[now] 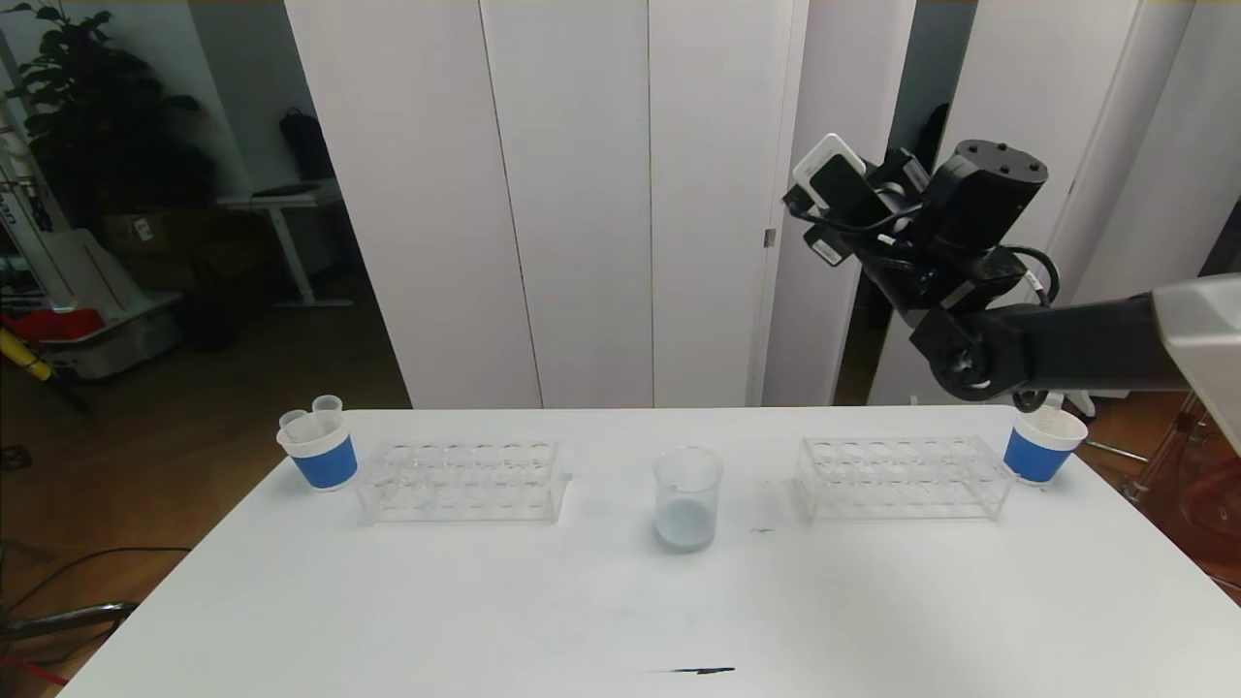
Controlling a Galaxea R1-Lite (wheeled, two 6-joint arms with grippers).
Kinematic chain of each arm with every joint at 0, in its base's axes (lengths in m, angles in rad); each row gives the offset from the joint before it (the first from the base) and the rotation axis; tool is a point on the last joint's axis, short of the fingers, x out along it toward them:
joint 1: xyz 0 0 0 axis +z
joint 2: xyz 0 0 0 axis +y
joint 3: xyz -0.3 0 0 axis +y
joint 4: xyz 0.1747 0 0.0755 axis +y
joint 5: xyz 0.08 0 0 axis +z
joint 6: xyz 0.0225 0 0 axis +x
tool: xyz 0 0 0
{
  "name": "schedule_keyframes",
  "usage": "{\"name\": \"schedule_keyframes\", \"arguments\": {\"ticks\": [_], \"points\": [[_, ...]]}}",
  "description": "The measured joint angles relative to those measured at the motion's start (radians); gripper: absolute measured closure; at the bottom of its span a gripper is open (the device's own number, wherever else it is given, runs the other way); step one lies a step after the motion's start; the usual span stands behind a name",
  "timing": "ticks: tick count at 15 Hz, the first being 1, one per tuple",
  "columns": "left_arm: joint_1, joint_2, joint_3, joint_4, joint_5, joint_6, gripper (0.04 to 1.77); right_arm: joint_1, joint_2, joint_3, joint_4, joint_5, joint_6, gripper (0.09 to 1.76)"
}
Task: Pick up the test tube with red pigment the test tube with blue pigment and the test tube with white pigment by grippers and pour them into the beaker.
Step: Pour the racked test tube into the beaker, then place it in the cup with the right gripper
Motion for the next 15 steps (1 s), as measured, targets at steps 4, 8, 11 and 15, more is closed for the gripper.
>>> {"name": "schedule_keyframes", "arguments": {"ticks": [4,8,11,15], "points": [[0.0,0.0,0.0,0.0,0.0,0.0,0.06,-0.015,-0.034,0.081,-0.058,-0.225,0.29,1.28],[0.001,0.0,0.0,0.0,0.0,0.0,0.06,-0.061,-0.088,0.366,-0.206,-0.315,0.432,1.28],[0.001,0.0,0.0,0.0,0.0,0.0,0.06,-0.111,-0.125,0.598,-0.357,-0.341,0.582,1.28],[0.001,0.0,0.0,0.0,0.0,0.0,0.06,-0.147,-0.189,0.826,-0.383,-0.37,0.826,1.28]]}}
